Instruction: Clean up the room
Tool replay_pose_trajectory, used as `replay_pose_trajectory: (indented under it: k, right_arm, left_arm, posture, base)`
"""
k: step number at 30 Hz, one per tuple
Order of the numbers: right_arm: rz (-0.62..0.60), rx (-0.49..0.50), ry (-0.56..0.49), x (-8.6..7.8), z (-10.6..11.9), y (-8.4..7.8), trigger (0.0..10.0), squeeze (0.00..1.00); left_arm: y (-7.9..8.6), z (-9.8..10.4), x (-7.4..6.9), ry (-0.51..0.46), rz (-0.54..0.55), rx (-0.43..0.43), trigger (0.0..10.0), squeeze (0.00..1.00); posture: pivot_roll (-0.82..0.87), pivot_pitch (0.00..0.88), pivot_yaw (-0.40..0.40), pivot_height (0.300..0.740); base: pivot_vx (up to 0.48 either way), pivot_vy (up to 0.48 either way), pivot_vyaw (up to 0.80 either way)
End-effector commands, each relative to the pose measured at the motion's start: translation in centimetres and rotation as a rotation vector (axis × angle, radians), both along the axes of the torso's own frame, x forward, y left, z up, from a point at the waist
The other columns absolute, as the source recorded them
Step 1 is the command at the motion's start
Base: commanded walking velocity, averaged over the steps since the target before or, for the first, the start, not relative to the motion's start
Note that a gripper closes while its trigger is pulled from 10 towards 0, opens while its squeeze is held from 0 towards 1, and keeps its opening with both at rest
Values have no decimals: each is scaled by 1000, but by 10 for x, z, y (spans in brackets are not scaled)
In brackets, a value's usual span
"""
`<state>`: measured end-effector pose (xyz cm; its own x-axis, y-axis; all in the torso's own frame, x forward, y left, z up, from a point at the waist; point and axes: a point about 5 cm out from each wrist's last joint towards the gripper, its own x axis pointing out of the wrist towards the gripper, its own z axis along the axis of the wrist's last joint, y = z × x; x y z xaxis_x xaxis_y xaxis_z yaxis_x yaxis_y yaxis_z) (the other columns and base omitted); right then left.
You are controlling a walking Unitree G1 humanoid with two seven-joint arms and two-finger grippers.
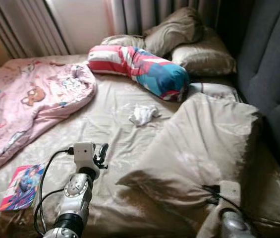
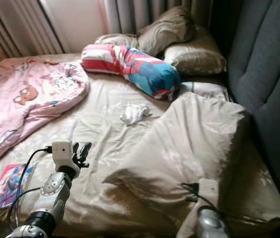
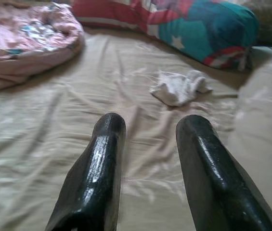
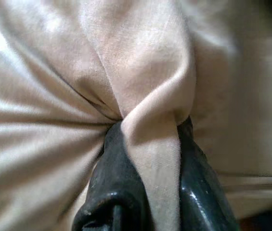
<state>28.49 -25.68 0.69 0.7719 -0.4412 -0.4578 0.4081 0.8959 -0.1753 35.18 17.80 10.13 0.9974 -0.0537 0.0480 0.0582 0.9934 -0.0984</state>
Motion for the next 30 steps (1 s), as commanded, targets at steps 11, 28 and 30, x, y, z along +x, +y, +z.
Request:
replay_pose_trajectory:
  k: [11, 28, 30]
  right_arm:
    - [-494, -438, -236, -3, 86, -100, 0, 0]
    - [-696, -638, -283, -17, 112, -122, 10000, 0]
    - [-681, -682, -322, -15, 121, -120, 10000, 0]
  left_arm:
    - [9, -6, -4, 15, 17, 10, 10000, 0]
    - [10, -7, -4, 20, -5, 17, 10000, 0]
    - [9, -8, -5, 24, -9, 19, 10000, 0]
  posture:
    - [-131, 50, 71, 646]
    - [-119, 59, 100, 646]
    - [-124, 62, 104, 646]
  base:
    - [0, 0, 0]
    - [0, 0, 0]
    - [0, 0, 0]
